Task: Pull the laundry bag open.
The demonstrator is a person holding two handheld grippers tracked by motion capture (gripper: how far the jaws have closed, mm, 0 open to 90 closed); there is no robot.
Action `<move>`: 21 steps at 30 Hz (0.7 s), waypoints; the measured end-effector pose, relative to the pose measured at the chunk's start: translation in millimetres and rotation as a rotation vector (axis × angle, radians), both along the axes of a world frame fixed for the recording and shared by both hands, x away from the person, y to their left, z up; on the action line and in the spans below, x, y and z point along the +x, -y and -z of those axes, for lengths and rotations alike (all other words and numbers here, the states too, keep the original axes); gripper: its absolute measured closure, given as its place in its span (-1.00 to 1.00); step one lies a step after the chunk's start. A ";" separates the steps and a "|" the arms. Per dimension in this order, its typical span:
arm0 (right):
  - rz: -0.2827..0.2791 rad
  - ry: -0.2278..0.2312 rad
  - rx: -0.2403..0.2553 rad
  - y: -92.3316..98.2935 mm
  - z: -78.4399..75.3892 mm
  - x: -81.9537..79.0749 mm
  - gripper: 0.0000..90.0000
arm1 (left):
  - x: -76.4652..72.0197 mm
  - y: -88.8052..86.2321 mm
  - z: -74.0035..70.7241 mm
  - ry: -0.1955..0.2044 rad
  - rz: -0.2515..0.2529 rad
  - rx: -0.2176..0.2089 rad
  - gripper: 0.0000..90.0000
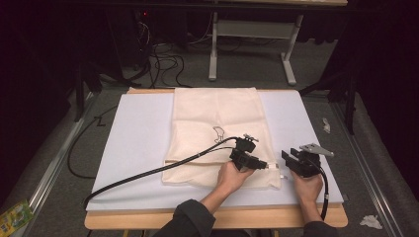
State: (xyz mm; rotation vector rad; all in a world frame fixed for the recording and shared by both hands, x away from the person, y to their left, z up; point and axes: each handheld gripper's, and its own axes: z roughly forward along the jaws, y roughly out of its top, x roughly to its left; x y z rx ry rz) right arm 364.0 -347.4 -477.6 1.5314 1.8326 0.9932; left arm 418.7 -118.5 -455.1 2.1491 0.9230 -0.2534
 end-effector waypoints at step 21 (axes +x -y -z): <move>-0.004 -0.003 -0.006 -0.4 0.1 0.3 0.28 | -2.1 21.4 10.9 -0.015 0.001 0.042 0.49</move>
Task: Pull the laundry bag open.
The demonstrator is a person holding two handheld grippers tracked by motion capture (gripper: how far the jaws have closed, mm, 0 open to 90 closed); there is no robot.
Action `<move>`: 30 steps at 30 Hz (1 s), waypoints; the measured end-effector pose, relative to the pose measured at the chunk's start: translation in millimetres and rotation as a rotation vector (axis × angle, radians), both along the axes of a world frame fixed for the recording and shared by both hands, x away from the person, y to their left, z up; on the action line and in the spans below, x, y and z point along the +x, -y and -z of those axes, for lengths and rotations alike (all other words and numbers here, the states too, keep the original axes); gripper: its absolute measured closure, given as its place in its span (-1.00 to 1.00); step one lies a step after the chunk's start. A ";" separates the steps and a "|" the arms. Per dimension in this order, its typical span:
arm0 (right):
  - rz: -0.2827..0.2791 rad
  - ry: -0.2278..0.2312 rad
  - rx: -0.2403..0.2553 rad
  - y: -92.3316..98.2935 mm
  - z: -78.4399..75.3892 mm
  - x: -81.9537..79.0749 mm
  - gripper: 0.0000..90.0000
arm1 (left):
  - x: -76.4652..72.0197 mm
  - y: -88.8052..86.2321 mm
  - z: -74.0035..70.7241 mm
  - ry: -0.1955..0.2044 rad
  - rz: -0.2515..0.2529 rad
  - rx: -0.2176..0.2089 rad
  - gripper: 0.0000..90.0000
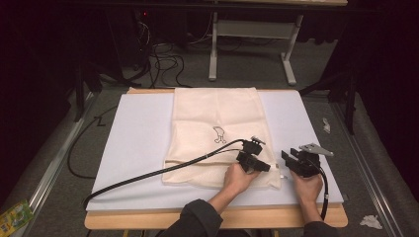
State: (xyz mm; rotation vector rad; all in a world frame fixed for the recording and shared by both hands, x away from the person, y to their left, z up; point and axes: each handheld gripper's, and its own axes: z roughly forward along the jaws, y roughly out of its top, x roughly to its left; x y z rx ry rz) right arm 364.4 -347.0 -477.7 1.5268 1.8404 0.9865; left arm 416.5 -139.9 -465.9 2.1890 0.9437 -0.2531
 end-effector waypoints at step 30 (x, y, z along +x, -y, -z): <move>-0.009 -0.021 0.007 0.6 0.4 2.6 0.25 | -3.8 -5.9 -4.4 0.067 0.054 -0.009 0.93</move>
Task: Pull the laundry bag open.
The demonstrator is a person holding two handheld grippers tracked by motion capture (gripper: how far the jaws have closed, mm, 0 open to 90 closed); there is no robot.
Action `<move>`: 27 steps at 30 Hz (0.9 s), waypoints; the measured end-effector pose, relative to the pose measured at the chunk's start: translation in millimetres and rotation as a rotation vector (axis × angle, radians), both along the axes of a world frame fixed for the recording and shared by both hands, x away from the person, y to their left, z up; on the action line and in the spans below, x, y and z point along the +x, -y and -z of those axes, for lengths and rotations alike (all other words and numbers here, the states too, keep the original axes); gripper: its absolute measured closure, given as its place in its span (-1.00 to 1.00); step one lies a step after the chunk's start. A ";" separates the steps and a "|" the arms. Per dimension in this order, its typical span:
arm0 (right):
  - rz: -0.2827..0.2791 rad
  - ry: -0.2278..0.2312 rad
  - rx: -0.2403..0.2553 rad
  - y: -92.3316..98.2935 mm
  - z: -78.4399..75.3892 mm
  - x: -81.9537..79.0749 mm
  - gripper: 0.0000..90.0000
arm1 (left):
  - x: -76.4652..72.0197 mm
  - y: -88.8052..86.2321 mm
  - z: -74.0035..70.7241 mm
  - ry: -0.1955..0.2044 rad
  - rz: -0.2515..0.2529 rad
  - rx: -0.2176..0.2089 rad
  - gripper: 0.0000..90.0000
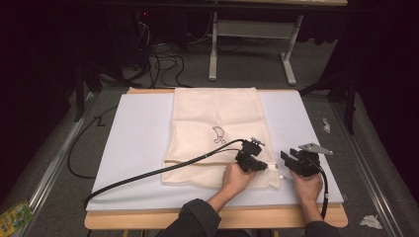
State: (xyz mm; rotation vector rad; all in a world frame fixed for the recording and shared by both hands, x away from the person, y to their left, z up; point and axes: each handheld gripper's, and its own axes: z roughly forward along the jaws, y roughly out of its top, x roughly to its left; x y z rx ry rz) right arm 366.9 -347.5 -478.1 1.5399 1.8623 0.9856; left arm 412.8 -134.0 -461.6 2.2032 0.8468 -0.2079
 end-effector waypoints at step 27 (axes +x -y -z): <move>-0.107 -0.083 0.223 3.9 -23.5 -8.6 0.26 | -3.6 -14.9 -24.0 0.071 0.023 -0.037 0.93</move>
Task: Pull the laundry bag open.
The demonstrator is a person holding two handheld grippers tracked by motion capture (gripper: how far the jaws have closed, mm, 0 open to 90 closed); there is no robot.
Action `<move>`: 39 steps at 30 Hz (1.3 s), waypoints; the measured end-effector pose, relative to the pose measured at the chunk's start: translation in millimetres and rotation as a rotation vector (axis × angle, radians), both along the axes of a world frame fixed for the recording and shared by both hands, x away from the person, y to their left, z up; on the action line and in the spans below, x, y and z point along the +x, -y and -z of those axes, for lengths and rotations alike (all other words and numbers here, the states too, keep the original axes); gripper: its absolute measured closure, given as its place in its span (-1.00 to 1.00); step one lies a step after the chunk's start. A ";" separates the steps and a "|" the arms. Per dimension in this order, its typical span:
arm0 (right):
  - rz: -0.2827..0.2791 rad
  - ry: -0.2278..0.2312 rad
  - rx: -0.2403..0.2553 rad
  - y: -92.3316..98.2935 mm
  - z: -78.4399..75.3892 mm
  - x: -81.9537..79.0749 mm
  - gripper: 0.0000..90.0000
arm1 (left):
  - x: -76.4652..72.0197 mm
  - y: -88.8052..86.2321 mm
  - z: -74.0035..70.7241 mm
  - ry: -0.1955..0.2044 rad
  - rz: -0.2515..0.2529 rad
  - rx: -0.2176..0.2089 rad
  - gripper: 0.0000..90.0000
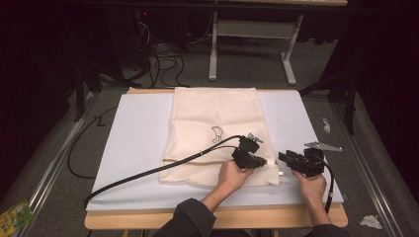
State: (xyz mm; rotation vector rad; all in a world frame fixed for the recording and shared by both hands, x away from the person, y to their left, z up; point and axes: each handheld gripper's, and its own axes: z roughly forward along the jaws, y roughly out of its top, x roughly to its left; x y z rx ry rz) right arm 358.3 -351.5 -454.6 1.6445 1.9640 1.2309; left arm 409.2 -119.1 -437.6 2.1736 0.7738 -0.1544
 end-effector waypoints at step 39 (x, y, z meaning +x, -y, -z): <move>-0.101 -0.111 0.102 -36.4 -15.0 12.2 0.06 | -12.0 -21.5 -8.5 0.094 -0.014 -0.050 0.93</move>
